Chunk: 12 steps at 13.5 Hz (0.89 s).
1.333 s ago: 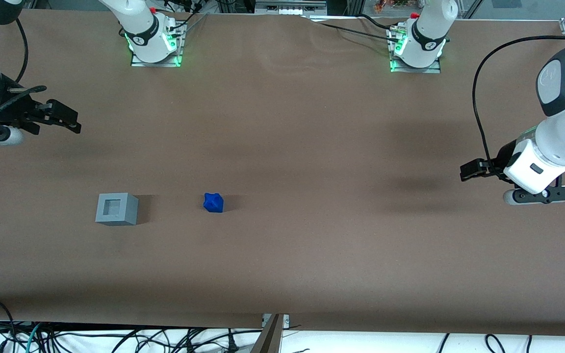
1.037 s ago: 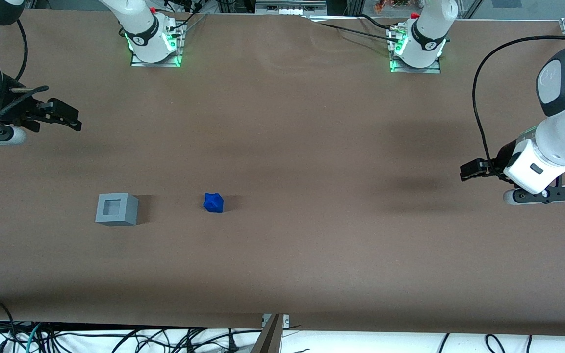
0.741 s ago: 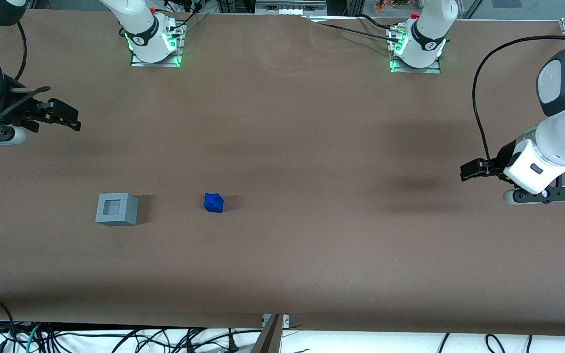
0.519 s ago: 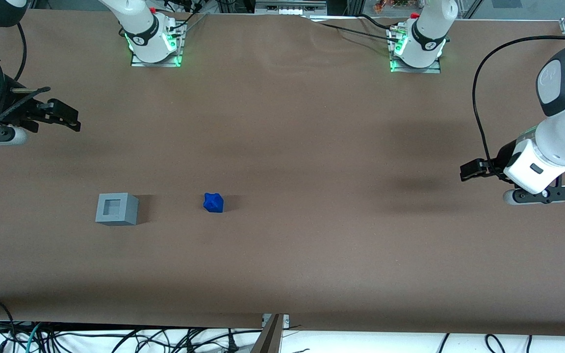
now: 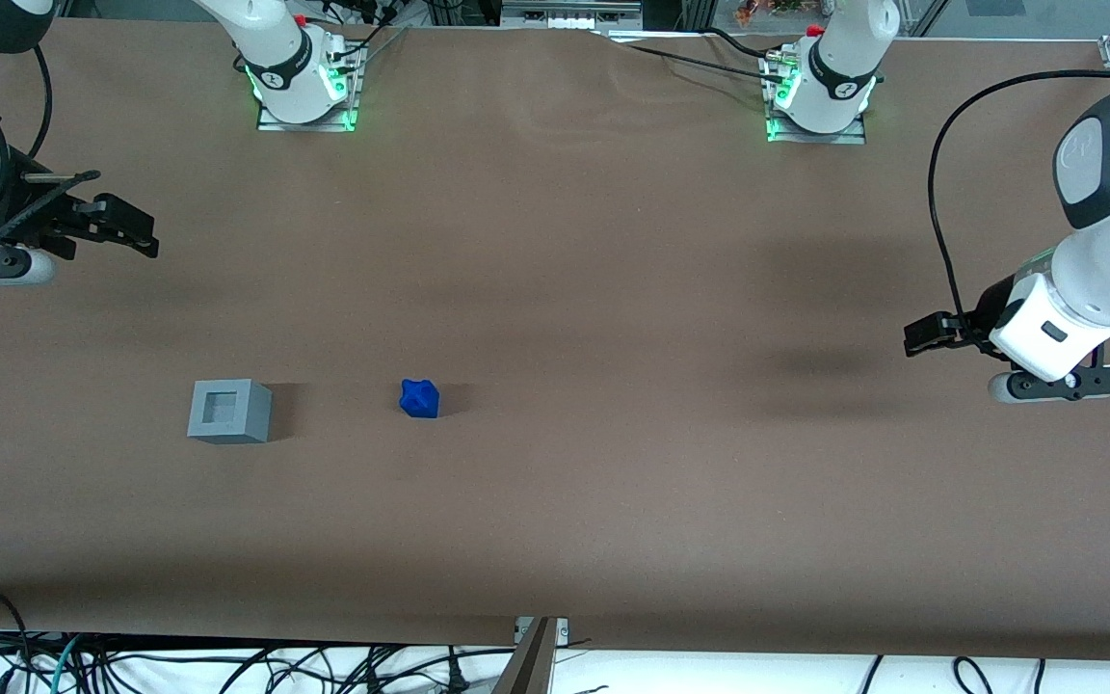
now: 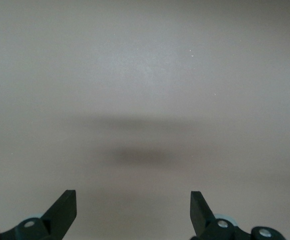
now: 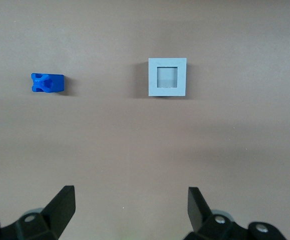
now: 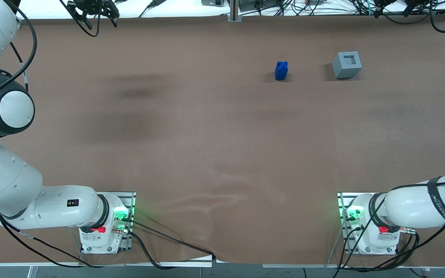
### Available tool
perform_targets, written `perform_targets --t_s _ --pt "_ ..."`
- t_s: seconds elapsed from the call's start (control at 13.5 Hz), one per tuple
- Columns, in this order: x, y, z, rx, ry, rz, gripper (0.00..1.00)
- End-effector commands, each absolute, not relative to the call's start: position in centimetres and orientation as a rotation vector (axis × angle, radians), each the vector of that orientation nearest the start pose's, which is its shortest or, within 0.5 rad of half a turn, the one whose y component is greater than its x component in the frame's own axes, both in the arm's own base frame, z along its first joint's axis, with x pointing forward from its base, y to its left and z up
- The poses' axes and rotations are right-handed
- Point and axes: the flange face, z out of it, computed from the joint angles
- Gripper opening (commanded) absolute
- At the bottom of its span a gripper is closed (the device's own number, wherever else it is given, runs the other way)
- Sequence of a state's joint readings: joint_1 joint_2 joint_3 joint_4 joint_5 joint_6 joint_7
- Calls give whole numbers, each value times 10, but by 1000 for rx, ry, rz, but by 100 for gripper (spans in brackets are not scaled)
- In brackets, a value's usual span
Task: Insert blue part into gray base with right arm
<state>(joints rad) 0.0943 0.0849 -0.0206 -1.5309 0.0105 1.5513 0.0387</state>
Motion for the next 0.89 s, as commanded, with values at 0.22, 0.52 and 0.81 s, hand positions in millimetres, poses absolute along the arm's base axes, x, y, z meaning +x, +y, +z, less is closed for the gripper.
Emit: perform_targets --t_s 0.22,0.52,0.81 --pt "572 44 600 -3145 -77 108 99" --pt "573 47 593 -3134 -77 116 99" --pt "582 78 539 -3106 19 72 99"
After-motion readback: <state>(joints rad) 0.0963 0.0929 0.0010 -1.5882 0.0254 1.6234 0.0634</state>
